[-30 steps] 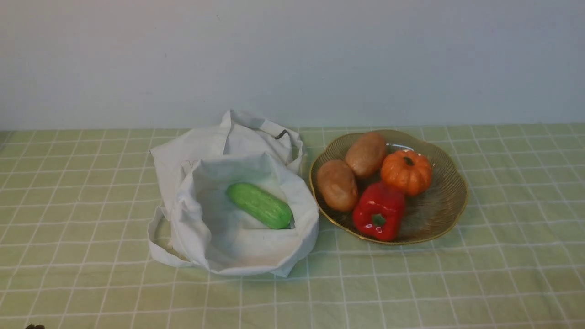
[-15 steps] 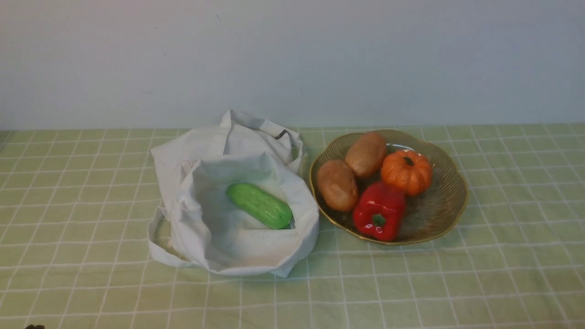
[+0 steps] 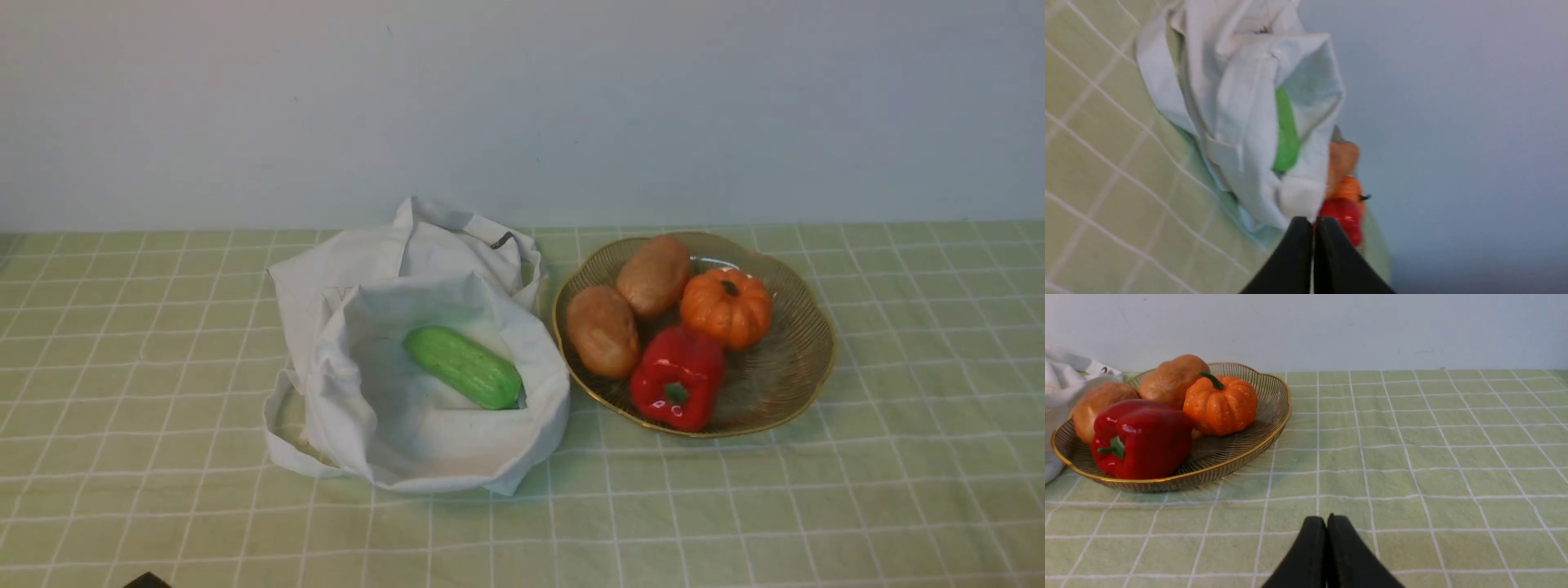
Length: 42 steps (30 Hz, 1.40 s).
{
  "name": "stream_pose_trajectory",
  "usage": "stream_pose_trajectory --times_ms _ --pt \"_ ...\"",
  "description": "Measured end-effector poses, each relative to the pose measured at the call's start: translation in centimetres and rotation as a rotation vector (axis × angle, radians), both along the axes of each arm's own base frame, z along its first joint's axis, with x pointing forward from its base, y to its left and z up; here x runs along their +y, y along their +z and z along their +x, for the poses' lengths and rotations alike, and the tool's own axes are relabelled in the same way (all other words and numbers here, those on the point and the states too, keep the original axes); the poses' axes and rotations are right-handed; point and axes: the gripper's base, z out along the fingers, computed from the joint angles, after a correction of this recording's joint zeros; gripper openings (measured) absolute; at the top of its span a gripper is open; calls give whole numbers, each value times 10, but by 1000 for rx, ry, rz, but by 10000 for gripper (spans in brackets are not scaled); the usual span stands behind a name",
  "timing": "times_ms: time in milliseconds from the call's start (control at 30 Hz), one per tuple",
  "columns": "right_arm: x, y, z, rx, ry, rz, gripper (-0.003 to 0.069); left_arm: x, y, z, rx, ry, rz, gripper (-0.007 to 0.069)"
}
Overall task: Take vegetables from bag on green coffee tablecloth place on plate.
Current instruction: 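Reach into the cloth bag and grasp the green cucumber with the left gripper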
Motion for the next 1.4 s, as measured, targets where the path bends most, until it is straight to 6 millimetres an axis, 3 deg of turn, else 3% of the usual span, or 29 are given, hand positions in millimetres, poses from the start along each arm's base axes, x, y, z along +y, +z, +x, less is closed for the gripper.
stream_pose_trajectory --times_ms 133,233,400,433,467,533,667,700,733,767,867,900,1067,1133,1267,1333,1400 --pt "0 0 0 0 0 0 -15 1 6 1 -25 23 -107 -5" --pt "0 0 0 0 0 0 -15 -2 26 -3 -97 -19 -55 -5" --pt "0 0 0 0 0 0 -15 -7 103 -14 -315 -103 177 -5" --pt "0 0 0 0 0 0 -15 -11 119 -11 -311 -151 258 -5" --pt "0 0 0 0 0 0 -15 -12 120 -10 -301 -171 275 -5" --pt "0 0 0 0 0 0 -15 -21 137 10 -169 -344 470 -5" --pt "0 0 0 0 0 0 -15 -22 131 61 160 -604 770 -5" --pt "0 0 0 0 0 0 -15 -19 131 85 286 -697 866 -5" --pt "0 0 0 0 0 0 -15 -19 130 88 305 -709 875 -5" --pt "0 0 0 0 0 0 -15 -17 125 117 459 -810 924 -5" --pt "0 0 0 0 0 0 -15 -21 117 152 566 -891 921 -5" --pt "0 0 0 0 0 0 -15 -31 115 165 571 -929 911 -5" --pt "0 0 0 0 0 0 -15 -67 108 186 571 -1000 881 -5" --pt "0 0 0 0 0 0 -15 -97 101 199 586 -1025 877 -5" --pt "0 0 0 0 0 0 -15 -134 83 229 664 -996 890 1" --pt "0 0 0 0 0 0 -15 -158 65 252 735 -969 921 34" --pt "0 0 0 0 0 0 -15 -166 58 262 756 -961 942 53"
